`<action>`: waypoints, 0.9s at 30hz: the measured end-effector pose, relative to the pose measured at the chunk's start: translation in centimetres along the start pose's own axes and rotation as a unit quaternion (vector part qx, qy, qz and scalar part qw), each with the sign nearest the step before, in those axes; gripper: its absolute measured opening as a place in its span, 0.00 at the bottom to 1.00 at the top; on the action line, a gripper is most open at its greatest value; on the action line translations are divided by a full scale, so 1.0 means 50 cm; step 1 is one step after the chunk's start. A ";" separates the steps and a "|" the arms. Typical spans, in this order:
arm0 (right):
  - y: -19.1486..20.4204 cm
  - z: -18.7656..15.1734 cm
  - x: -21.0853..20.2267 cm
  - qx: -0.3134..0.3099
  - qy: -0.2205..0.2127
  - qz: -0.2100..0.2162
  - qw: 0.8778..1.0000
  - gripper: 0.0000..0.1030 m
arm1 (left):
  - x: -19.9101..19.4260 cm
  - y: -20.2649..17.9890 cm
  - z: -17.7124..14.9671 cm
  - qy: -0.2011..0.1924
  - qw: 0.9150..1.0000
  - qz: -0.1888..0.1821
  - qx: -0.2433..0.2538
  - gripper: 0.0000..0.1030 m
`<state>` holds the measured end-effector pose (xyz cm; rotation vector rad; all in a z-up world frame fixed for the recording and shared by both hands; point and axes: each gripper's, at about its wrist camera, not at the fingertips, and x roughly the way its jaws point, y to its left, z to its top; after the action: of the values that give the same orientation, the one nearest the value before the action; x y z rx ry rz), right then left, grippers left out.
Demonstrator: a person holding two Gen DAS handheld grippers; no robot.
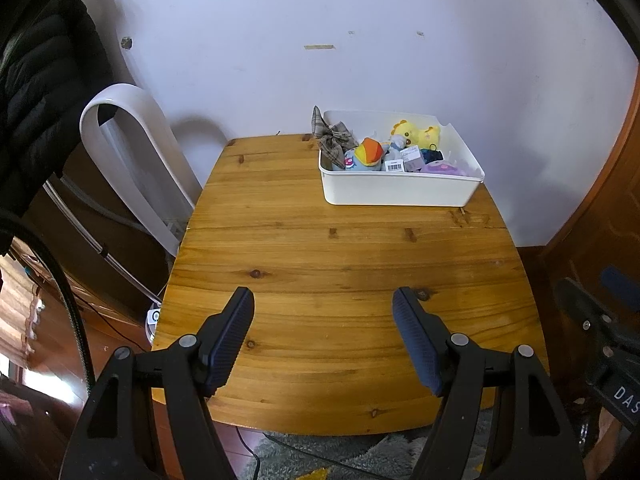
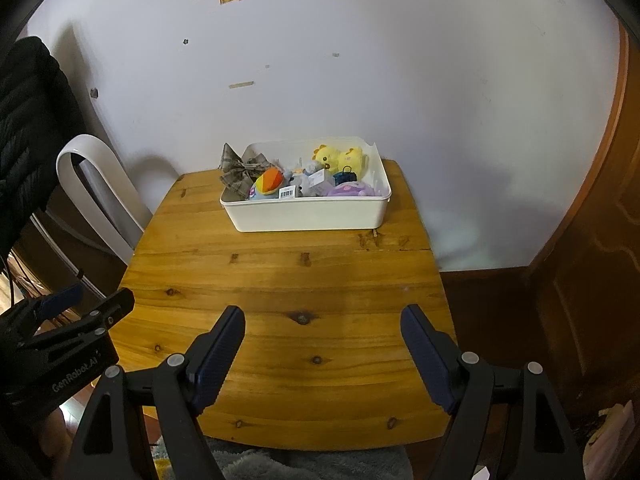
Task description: Organize objects
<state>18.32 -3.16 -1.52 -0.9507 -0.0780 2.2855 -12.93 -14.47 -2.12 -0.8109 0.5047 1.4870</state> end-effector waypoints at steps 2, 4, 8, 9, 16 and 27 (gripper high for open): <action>-0.001 0.001 0.002 -0.001 0.002 0.001 1.000 0.78 | 0.003 -0.006 0.002 0.002 1.000 0.000 0.003 0.73; -0.001 0.002 0.003 0.000 0.002 0.001 1.000 0.79 | 0.005 -0.011 0.003 0.003 1.000 -0.001 0.005 0.73; -0.001 0.002 0.005 0.003 0.005 0.001 1.000 0.79 | 0.008 -0.013 0.005 0.005 1.000 -0.003 0.010 0.73; -0.001 0.002 0.006 0.003 0.006 0.001 1.000 0.79 | 0.009 -0.014 0.006 0.005 1.000 -0.003 0.010 0.73; -0.002 0.004 0.014 0.006 0.012 0.003 1.000 0.79 | 0.011 -0.017 0.009 0.007 1.000 -0.005 0.012 0.73; -0.004 0.005 0.019 0.009 0.018 0.003 1.000 0.79 | 0.015 -0.025 0.010 0.009 1.000 -0.007 0.019 0.73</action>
<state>17.74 -2.40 -1.86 -0.9822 -0.0383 2.2708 -11.75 -13.48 -2.12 -0.7978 0.5381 1.4533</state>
